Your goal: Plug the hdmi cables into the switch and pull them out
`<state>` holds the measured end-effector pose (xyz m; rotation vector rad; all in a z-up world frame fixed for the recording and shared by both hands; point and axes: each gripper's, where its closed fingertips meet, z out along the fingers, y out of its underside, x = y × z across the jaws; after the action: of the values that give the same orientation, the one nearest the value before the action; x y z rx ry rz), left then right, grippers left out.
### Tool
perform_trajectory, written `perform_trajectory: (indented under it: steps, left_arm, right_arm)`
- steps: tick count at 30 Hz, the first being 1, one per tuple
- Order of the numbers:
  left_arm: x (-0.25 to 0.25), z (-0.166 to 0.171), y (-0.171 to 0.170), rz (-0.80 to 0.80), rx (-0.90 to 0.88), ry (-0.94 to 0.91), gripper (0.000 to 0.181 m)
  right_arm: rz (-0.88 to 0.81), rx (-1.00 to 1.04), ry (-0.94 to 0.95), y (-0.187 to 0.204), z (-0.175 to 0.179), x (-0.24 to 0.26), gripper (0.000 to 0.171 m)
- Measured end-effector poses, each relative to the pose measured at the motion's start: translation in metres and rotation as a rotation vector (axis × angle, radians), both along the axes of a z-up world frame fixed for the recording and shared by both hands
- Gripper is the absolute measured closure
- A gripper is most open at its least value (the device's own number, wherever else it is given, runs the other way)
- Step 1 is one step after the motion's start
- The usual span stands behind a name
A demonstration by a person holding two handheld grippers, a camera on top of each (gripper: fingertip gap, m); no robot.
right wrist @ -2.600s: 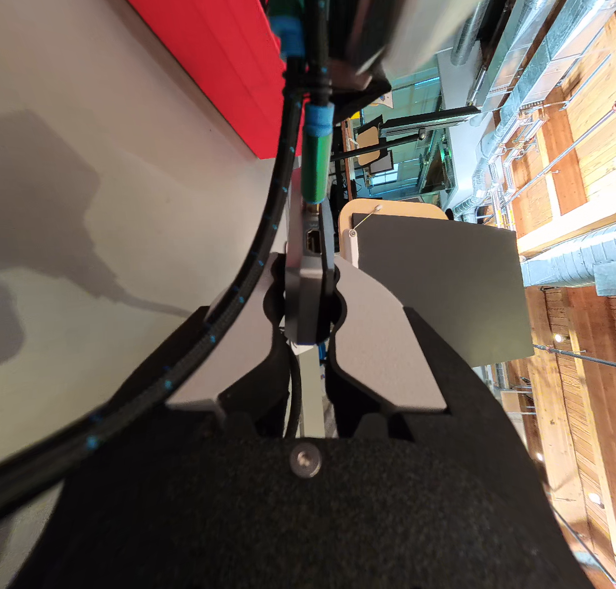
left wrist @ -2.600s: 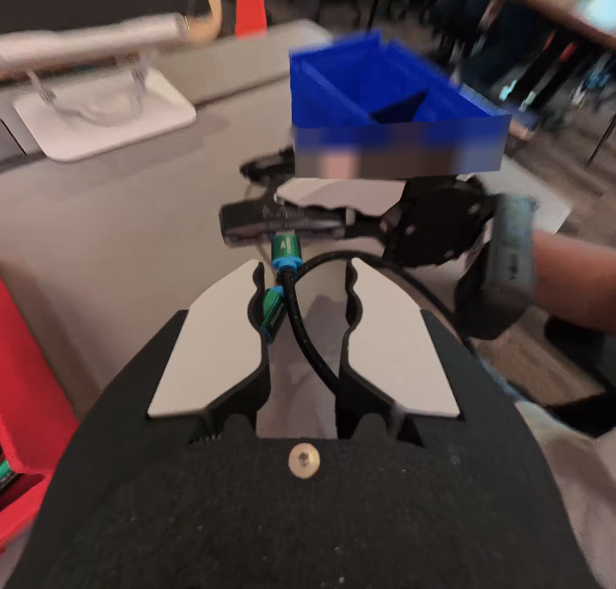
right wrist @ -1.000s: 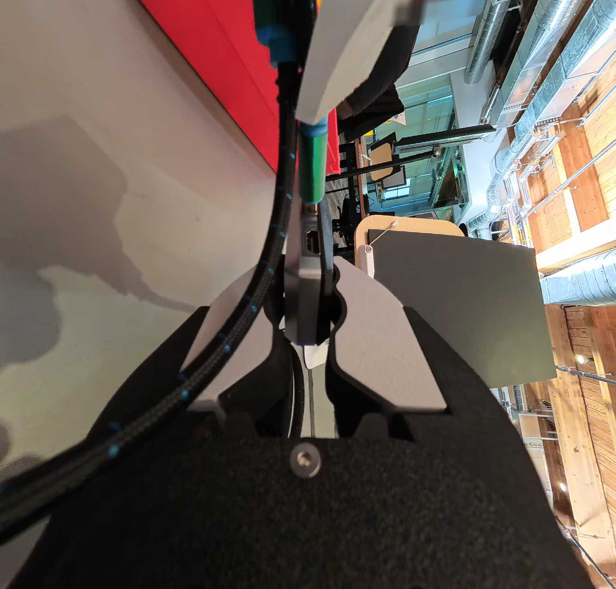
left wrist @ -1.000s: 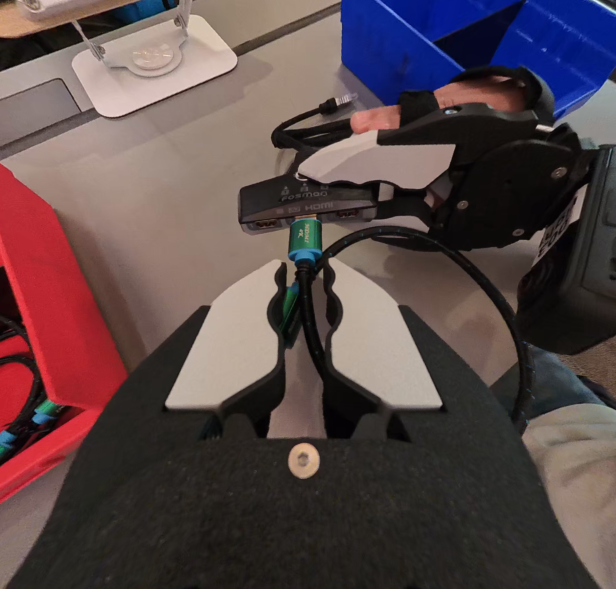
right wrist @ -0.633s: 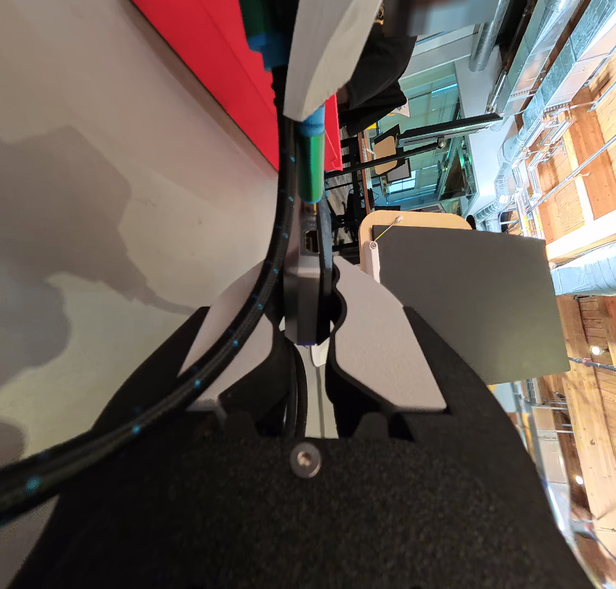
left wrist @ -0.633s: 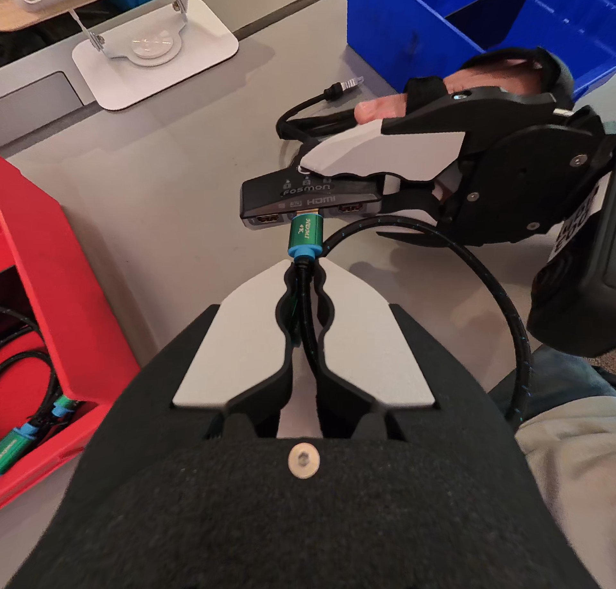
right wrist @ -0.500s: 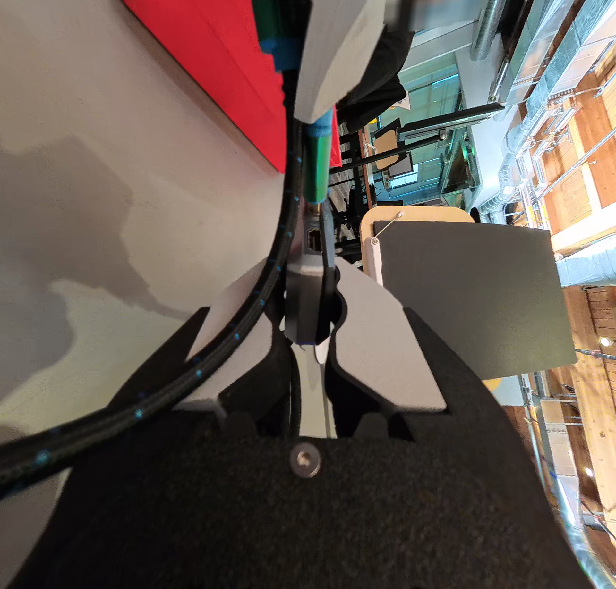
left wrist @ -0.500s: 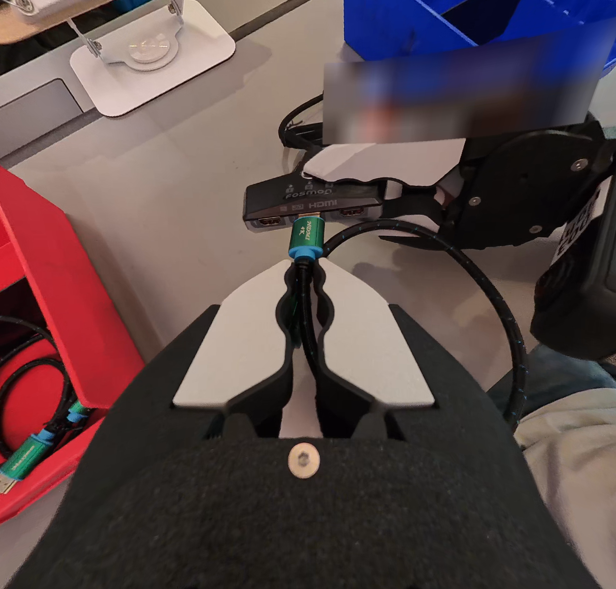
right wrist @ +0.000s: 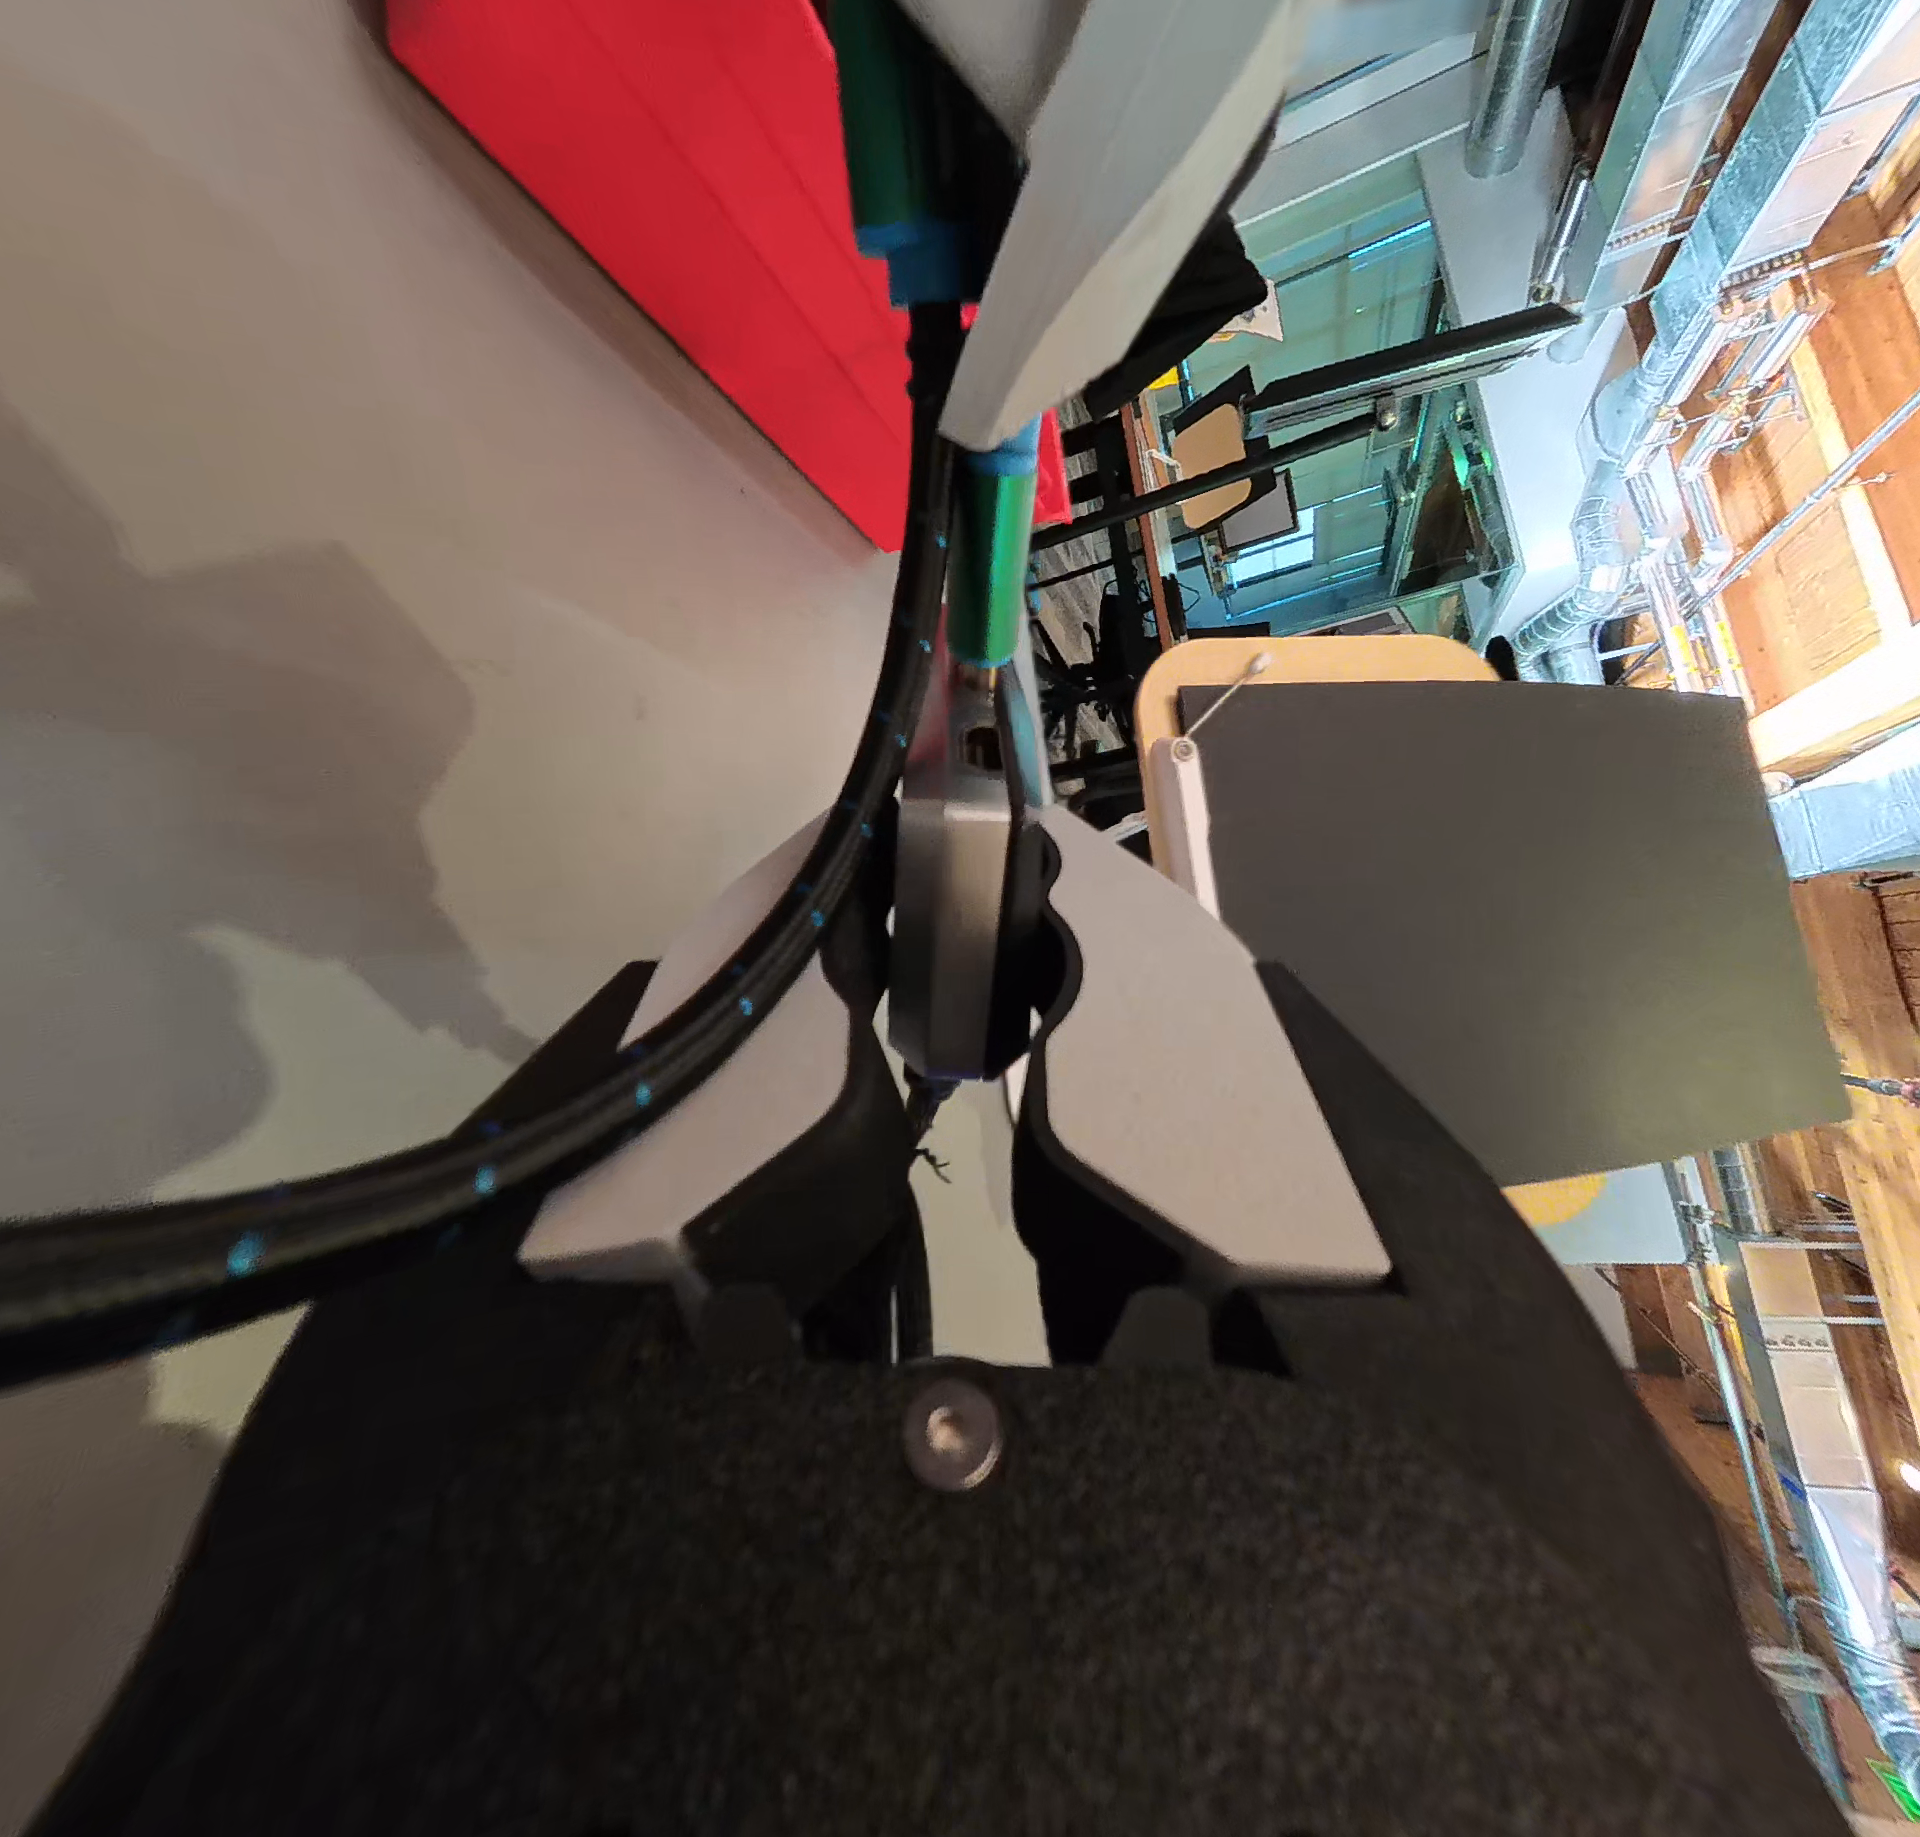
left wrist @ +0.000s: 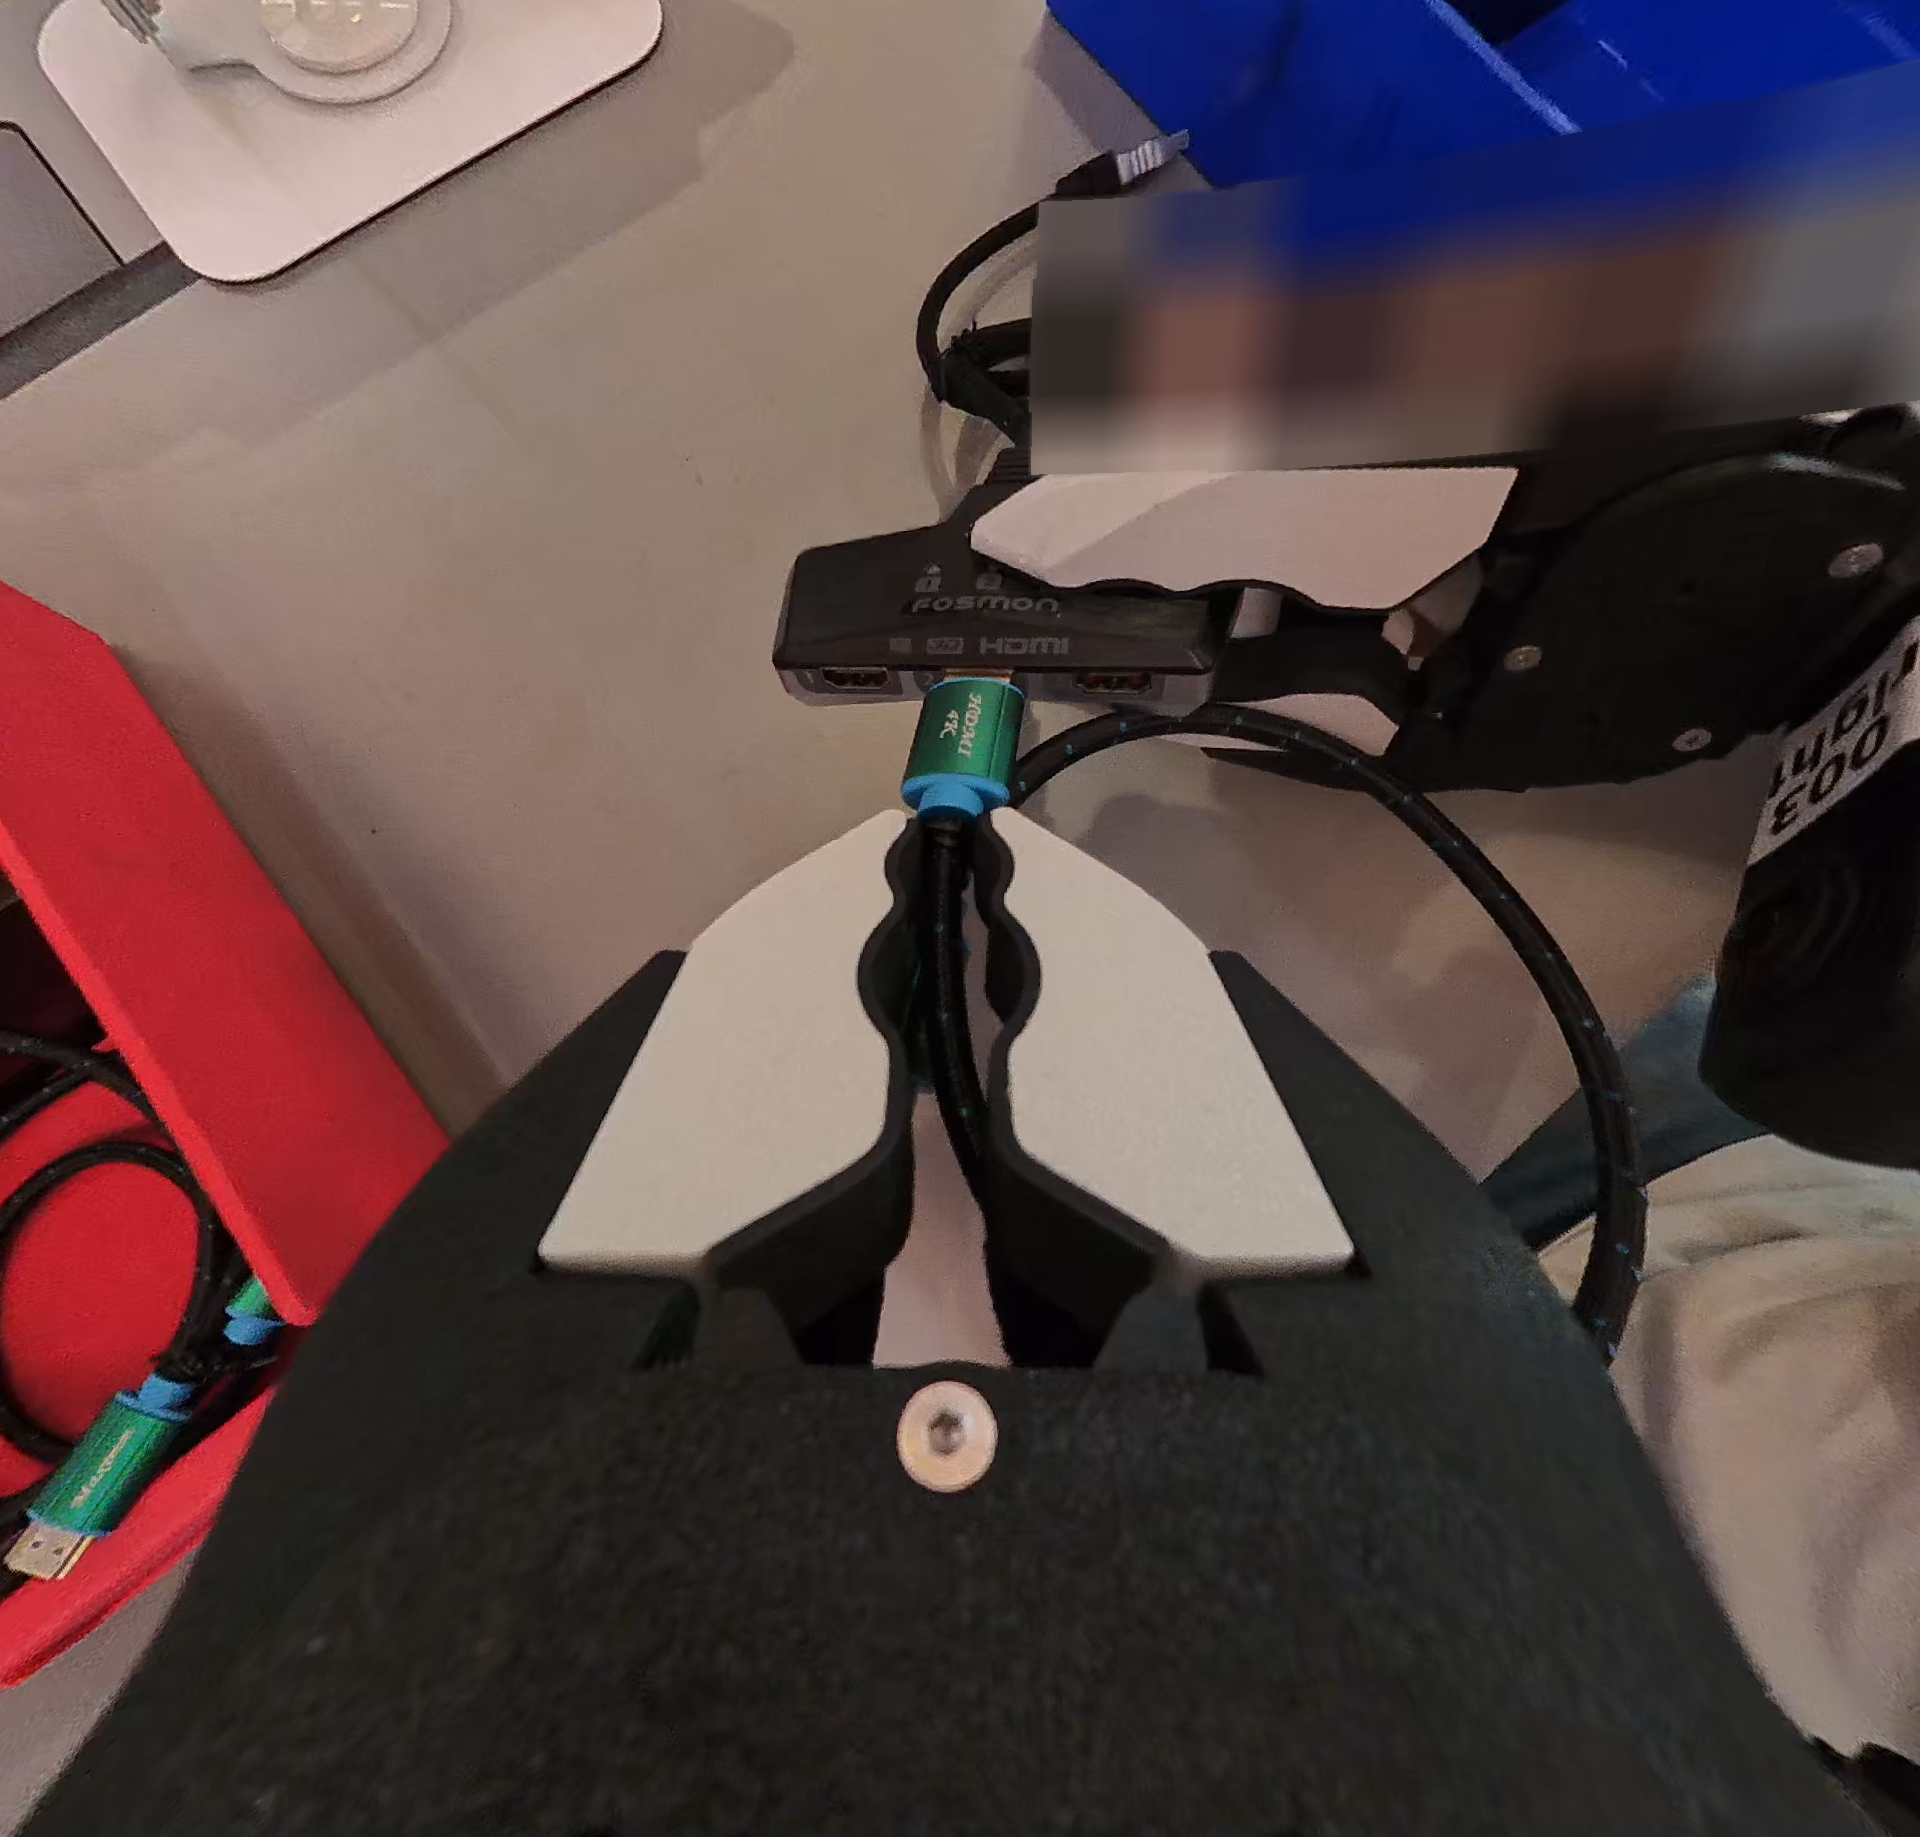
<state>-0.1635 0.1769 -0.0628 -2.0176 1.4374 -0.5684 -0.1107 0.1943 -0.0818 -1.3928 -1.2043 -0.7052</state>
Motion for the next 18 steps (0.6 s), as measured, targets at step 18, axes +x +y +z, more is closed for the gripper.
perform_trajectory:
  steps: [18]
  left_arm:
    - [-0.011, 0.018, -0.028, -0.054, -0.029, -0.114, 0.173]
  right_arm:
    - [0.03, 0.032, -0.053, 0.002, 0.003, -0.003, 0.136]
